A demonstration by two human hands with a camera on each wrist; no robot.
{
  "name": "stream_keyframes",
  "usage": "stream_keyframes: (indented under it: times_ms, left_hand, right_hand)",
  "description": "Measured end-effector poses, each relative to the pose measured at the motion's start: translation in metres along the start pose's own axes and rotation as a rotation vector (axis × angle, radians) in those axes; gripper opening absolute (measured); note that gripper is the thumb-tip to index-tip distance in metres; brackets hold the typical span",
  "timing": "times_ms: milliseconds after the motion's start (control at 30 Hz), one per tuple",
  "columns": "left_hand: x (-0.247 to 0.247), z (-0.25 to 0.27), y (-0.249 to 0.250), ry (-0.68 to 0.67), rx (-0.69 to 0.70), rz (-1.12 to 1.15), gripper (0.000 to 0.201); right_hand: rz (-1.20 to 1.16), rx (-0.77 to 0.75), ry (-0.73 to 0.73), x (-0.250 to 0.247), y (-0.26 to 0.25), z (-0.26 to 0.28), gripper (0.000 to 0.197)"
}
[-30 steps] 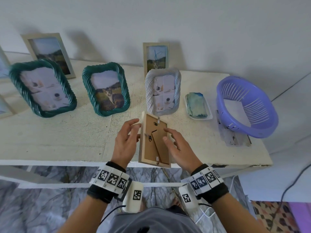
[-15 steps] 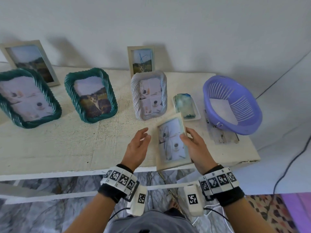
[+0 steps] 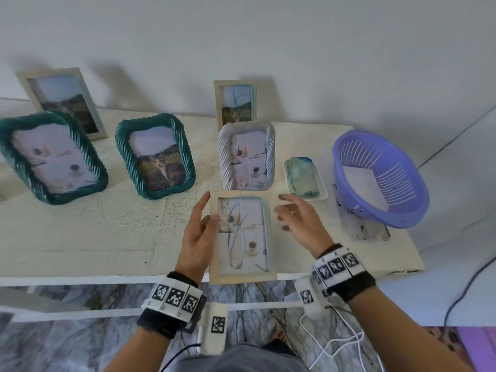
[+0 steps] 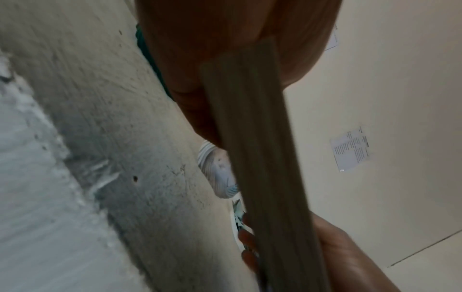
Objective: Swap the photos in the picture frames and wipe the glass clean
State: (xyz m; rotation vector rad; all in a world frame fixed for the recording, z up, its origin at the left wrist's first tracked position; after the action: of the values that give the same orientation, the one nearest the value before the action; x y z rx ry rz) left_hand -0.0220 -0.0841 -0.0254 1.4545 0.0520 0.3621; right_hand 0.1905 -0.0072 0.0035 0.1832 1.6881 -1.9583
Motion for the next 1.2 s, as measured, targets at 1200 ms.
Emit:
stream_keyframes:
  times_ms: [1200]
  left_hand:
    - [-0.013, -0.007, 0.008, 0.078, 0.156, -0.059, 0.044]
  right_hand:
    - [0.308, -0.33, 0.39, 0.001, -0.04, 0.006, 0.037]
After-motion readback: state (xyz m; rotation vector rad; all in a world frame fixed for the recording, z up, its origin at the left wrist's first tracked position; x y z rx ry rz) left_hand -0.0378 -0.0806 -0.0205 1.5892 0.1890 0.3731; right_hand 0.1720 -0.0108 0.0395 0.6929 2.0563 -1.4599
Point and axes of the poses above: each hand's wrist, its own z-axis away from the middle knuckle, its own x-axis out of the palm, y = z × x, the point moved 2 cm from there along -z, towards the middle knuckle, and after that the axes turned 1 degree about z, right-handed, at the moved point
